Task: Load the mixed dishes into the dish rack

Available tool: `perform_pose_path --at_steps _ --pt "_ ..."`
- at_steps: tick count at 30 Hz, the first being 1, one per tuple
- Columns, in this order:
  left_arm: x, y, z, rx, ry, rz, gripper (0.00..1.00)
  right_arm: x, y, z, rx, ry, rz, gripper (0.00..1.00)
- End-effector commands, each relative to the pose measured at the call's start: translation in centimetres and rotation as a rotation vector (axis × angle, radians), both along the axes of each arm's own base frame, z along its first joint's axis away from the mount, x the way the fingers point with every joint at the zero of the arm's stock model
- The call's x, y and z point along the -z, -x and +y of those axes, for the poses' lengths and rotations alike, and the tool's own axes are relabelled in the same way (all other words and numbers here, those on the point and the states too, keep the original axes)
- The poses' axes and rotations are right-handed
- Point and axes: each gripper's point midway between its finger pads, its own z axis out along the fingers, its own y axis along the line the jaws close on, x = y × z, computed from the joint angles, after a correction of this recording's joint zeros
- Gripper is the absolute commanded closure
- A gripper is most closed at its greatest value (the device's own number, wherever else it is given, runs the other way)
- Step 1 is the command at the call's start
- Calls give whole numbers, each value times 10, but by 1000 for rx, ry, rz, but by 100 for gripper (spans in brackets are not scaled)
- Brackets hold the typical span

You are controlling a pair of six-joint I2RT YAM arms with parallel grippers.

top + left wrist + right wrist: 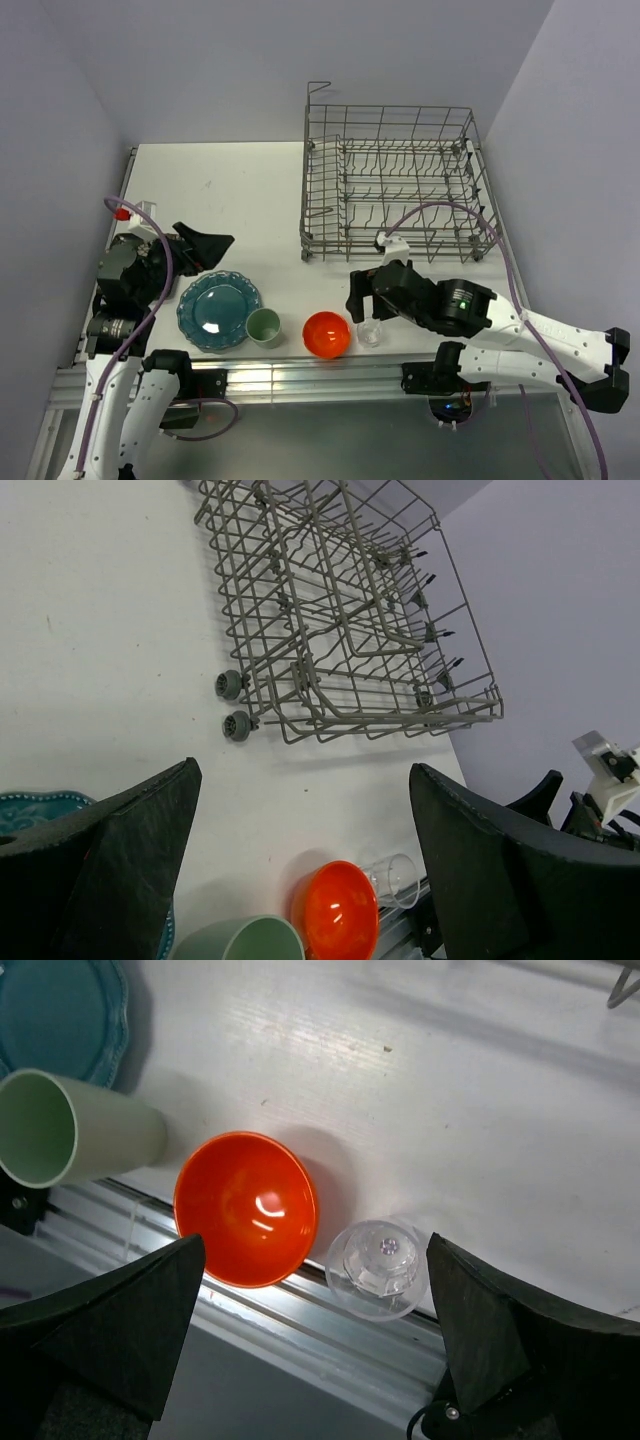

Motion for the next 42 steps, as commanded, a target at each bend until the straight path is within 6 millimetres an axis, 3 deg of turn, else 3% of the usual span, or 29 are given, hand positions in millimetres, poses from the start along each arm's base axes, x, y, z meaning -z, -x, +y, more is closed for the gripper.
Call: perform_pose_path --at_steps 1,6,8,15,18,26,31,38,41,42 --pt "-8 -1 -2 23 -9 -47 8 -9 -11 -12 99 -33 -67 0" --pt "-6 2 -4 29 4 -45 7 -1 -11 -4 69 -21 -54 0" --pt "-8 4 -4 34 11 -49 7 12 -10 -2 54 19 -33 0" --pt "-7 7 -8 57 25 -49 7 42 -3 42 -102 0 12 2" --pt "-4 9 -11 75 29 -42 7 54 -5 51 -134 11 12 2" --pt "5 14 -13 91 34 -31 7 86 -14 63 -171 126 22 10" --pt "7 14 -12 93 23 -28 6 109 -15 57 -180 196 32 22" --pt "8 14 -14 105 24 -31 7 127 -12 65 -236 207 51 42" --pt "5 16 -14 108 29 -38 6 133 -12 67 -248 228 60 55" --pt "4 16 -14 108 28 -42 6 134 -12 69 -253 225 63 68"
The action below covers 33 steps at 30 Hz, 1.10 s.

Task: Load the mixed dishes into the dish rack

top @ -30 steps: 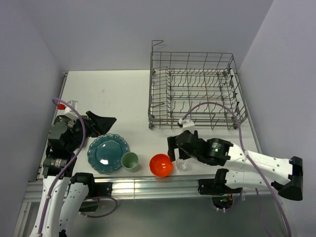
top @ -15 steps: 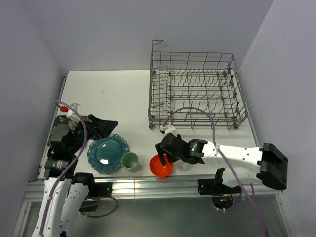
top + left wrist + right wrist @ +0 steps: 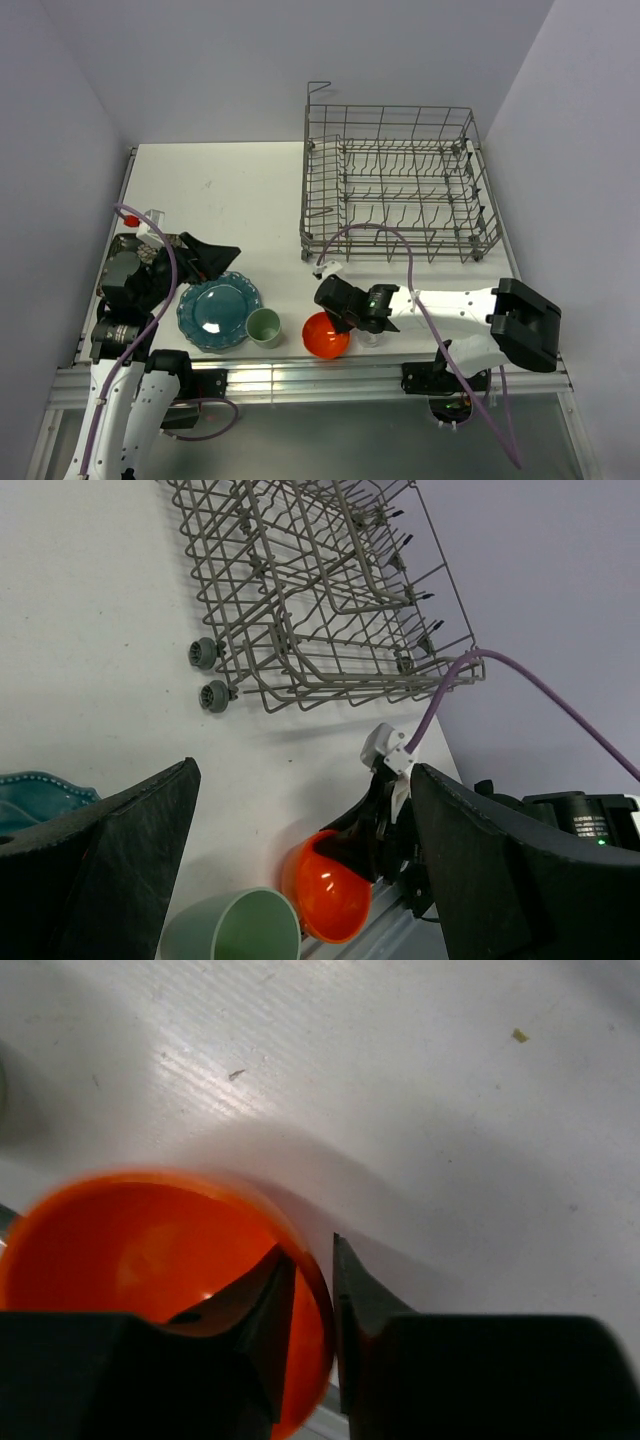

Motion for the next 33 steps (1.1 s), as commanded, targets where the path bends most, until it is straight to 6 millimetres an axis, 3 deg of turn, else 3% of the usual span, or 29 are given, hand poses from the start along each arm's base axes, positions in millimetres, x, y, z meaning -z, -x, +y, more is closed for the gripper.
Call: perform_pose_path --at_steps 1,3,4,8,11,12,14,15,16,18,20,21,22,23,25,26,27,29,30,33 --pt "-14 2 -2 17 9 -60 6 -1 -3 13 -27 -33 -21 76" --pt "-14 2 -1 16 3 -60 6 -4 -3 15 -33 -43 -27 96" --pt "-14 2 -1 17 1 -59 6 -6 -3 16 -36 -46 -31 100" --pt "-12 1 -3 25 5 -56 6 -27 -2 15 -36 -53 -80 100" --pt "-12 -1 -4 27 13 -60 6 -55 0 15 -36 -53 -138 100" --pt "-9 -3 -4 29 14 -54 6 -73 -2 20 -28 -73 -162 100" --pt "-12 -4 -5 35 26 -61 6 -92 -2 9 -2 -39 -198 100" --pt "-10 -7 -6 36 30 -50 7 -115 -5 12 18 -65 -224 100" --pt "-10 -8 -6 37 32 -48 7 -122 -4 0 30 -22 -229 100" --pt "-11 -12 -7 36 37 -48 7 -163 -12 -3 89 -60 -301 100" --pt "-11 -15 -6 30 40 -47 7 -188 -17 -19 140 -48 -342 100" --pt "-12 -17 -5 21 40 -50 7 -219 -27 -23 197 -80 -412 100" --pt "-12 -18 -5 19 43 -49 7 -231 -32 -34 234 -61 -446 100" --pt "-12 -20 -5 14 42 -48 7 -257 -41 -41 287 -91 -495 100" --pt "-11 -23 -5 12 43 -39 7 -283 -61 -68 399 -33 -587 100" --pt "-11 -24 -5 12 44 -38 8 -300 -72 -72 445 -37 -609 100" --pt "-10 -26 -6 15 44 -34 7 -306 -91 -92 531 2 -622 100" --pt "-8 -28 -6 16 47 -26 8 -312 -118 -108 590 66 -634 100" --pt "-7 -30 -6 16 47 -20 8 -324 -136 -132 687 85 -652 100" --pt "-6 -30 -9 30 57 -16 8 -343 -167 -156 776 148 -699 100"
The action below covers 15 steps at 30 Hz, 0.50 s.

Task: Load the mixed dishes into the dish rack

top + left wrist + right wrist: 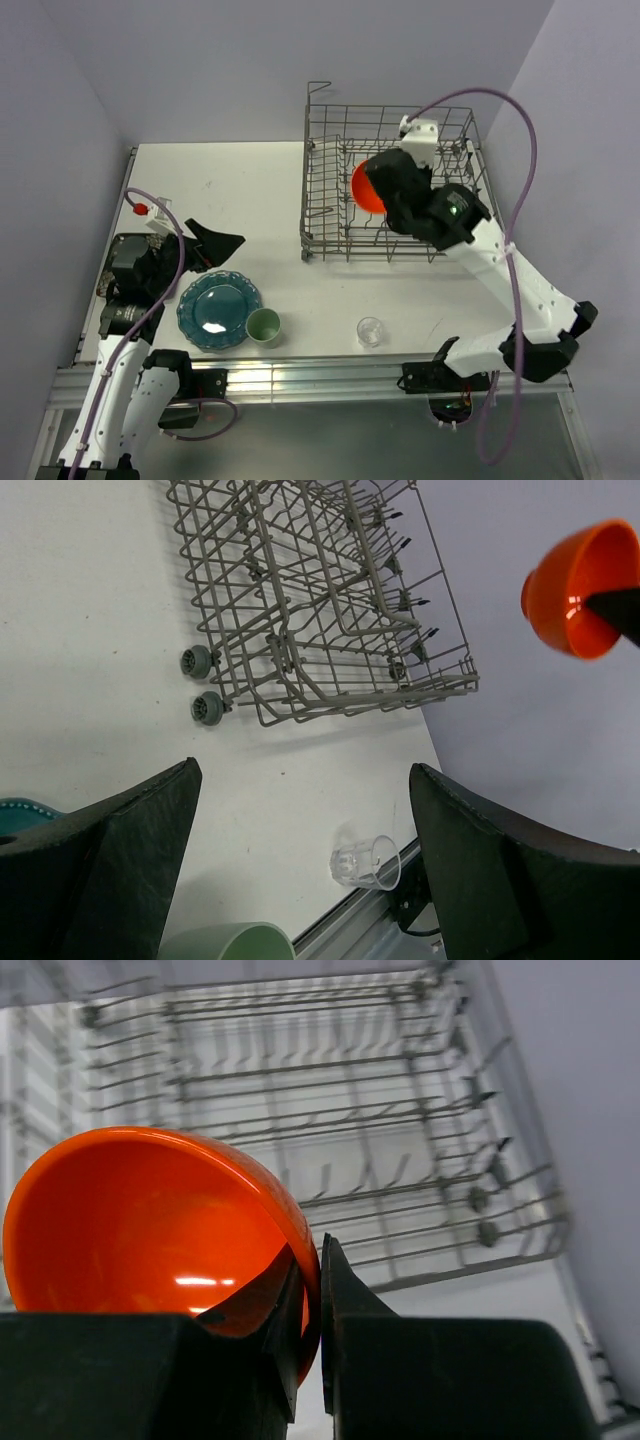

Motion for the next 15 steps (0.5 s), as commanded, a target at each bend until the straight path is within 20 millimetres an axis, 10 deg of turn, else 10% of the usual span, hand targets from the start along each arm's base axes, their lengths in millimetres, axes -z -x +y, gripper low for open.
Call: perform_pose_path --at_steps 1,6,15 --pt "-13 -4 -2 14 11 -60 9 -21 -38 -47 186 154 -29 100" --pt "-6 -7 1 5 -22 -52 8 -36 -80 -81 375 355 -13 100" --pt "9 -5 -6 37 19 -47 9 3 -120 -90 570 726 101 100"
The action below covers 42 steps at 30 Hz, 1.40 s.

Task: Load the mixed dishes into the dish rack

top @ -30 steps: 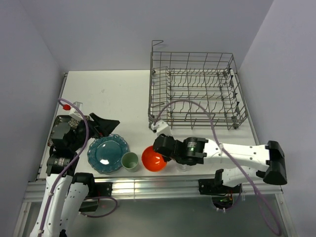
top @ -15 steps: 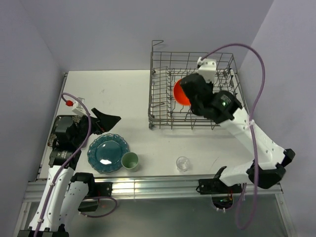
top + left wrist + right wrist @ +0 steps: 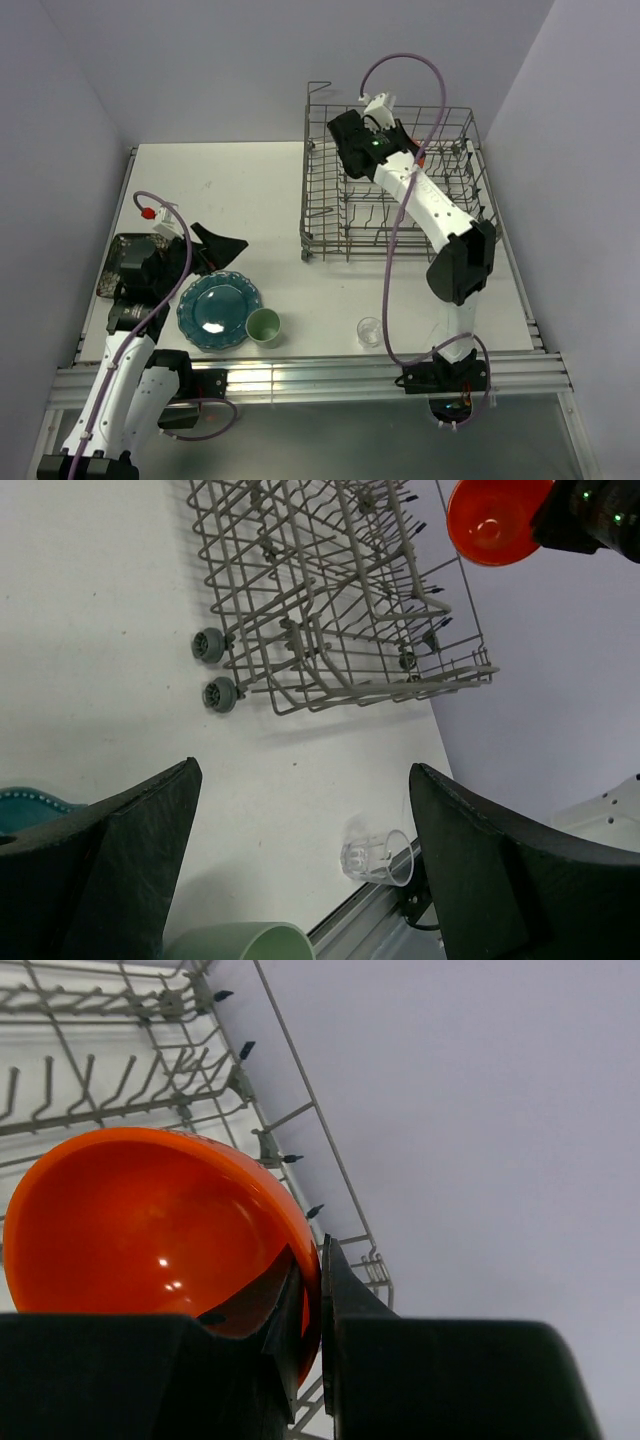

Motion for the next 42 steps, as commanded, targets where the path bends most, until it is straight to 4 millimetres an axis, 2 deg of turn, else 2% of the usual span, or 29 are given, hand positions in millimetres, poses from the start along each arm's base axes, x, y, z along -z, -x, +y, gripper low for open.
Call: perform_pose_path --at_steps 1,10,11,15,16,20,29,42 --pt "-10 2 -4 31 22 -69 9 -21 3 -17 118 137 -60 100" --pt "-12 6 -5 42 25 -102 9 23 -6 -30 198 309 54 100" --pt "-11 7 -6 45 25 -102 8 34 -5 -30 195 329 83 100" --pt "-6 9 -8 62 27 -88 8 48 -2 -36 225 410 145 100" --pt "-11 8 -8 65 31 -113 8 50 -2 -38 237 420 147 100" --pt "-9 10 -11 84 39 -116 8 60 -3 -42 258 459 196 100" --pt "-8 12 -13 106 37 -122 8 67 -1 -44 285 500 212 100" --pt "-10 17 -17 141 54 -137 8 73 5 -57 334 572 245 100"
